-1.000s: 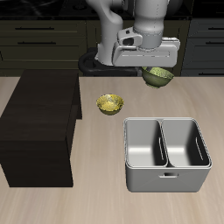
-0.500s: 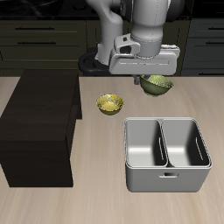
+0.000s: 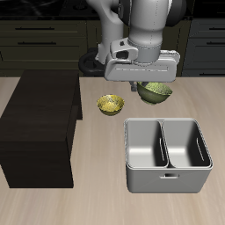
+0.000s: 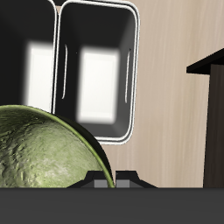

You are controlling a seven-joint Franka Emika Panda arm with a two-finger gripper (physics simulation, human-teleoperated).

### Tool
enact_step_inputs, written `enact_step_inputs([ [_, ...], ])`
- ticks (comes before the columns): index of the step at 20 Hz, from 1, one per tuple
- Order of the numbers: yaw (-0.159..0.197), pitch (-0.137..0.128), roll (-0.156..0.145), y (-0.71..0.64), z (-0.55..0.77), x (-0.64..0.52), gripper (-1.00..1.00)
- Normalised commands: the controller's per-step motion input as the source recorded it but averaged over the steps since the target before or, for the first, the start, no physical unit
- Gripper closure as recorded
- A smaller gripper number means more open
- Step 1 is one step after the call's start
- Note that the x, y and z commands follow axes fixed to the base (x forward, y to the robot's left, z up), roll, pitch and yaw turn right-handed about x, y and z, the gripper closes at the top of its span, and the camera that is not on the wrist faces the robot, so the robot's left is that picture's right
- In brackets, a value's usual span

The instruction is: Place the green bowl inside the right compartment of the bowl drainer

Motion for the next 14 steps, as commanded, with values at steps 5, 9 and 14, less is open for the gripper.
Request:
enact_step_inputs([
  [5,0.007,-0.017,-0.005,-0.08,0.06,0.3,1.0],
  [9,0.005,0.006,0.002,-0.09,0.01,0.29,1.0],
  [14,0.004,-0.004,-0.008,-0.17,-0.02,0.27,1.0],
])
